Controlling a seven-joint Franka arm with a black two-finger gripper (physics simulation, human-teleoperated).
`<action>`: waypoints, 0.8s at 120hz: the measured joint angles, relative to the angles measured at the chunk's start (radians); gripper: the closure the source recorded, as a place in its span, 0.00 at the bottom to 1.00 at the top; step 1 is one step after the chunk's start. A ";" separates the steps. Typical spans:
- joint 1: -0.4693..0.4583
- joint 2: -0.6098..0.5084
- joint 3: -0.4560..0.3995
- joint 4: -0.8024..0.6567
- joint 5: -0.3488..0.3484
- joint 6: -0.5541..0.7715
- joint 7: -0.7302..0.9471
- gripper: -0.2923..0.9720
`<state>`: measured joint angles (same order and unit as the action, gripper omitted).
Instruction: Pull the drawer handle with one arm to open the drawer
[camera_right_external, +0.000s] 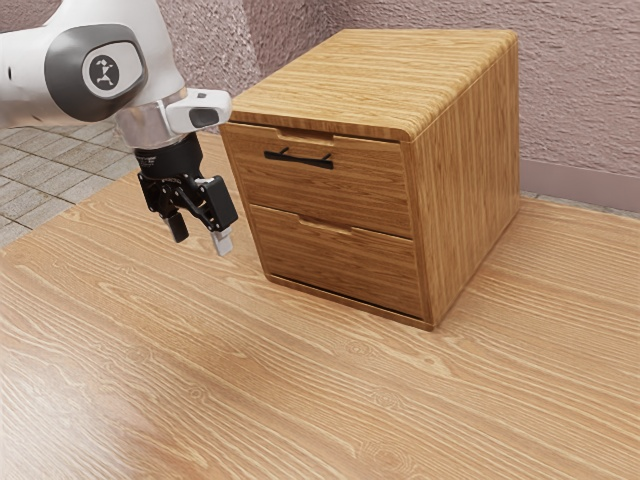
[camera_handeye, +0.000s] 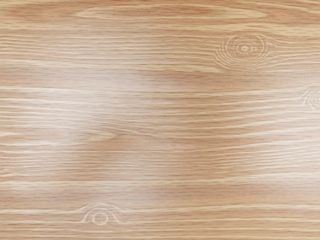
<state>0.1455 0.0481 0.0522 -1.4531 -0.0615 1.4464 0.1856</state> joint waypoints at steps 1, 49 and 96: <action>0.000 0.000 0.000 0.000 0.000 0.000 0.000 0.23; 0.009 -0.089 -0.013 0.178 -0.023 0.013 0.155 0.23; -0.022 -0.042 -0.049 0.218 0.062 0.062 0.766 0.23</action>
<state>0.1233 0.0062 0.0028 -1.2352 0.0009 1.5081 0.9512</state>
